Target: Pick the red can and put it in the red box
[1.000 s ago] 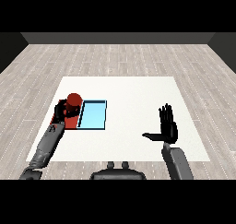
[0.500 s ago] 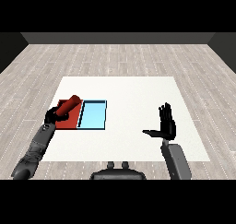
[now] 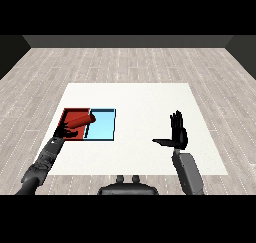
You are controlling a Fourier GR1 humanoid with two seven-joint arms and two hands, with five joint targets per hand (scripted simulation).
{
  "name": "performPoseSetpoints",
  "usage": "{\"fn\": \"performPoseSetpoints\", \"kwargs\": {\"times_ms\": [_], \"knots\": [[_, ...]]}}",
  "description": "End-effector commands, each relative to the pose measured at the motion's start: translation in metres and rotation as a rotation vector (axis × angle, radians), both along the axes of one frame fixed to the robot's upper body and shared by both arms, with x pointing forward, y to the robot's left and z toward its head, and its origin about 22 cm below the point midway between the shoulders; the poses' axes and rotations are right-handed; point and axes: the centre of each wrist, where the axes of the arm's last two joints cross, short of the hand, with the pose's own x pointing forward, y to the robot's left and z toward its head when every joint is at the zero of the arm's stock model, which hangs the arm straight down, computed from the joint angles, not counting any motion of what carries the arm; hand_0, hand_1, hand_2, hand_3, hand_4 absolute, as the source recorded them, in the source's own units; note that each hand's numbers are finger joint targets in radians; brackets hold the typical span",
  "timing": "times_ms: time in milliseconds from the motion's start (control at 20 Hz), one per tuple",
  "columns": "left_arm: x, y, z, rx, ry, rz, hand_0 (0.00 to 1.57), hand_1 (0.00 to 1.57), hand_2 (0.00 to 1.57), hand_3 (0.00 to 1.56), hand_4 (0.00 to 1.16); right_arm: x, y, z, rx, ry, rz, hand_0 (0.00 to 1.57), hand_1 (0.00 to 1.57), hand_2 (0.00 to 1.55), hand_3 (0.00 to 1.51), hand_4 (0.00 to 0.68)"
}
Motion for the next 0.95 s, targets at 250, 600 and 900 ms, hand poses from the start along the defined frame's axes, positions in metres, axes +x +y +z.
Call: {"fn": "performPoseSetpoints", "kwargs": {"times_ms": [250, 600, 900], "knots": [[0.018, 0.007, 0.027, -0.213, -0.375, 0.075, 0.0, 0.0, 0.0, 0.0, 0.0, 0.005, -0.005, -0.002, 0.016, -0.026, 0.03, 0.0, 0.0, 0.0, 0.0, 0.0], [0.053, -0.059, 0.044, -0.716, -0.97, -0.193, 0.0, 0.0, 0.0, 0.0, 0.0, 0.0, -0.002, -0.005, 0.015, -0.031, 0.063, 0.0, 0.0, 0.0, 0.0, 0.0], [0.026, -0.123, 0.01, -0.924, -1.083, -0.357, 0.0, 0.0, 0.0, 0.0, 0.0, 0.003, -0.016, -0.005, -0.04, -0.044, 0.081, 0.0, 0.0, 0.0, 0.0, 0.0]]}}
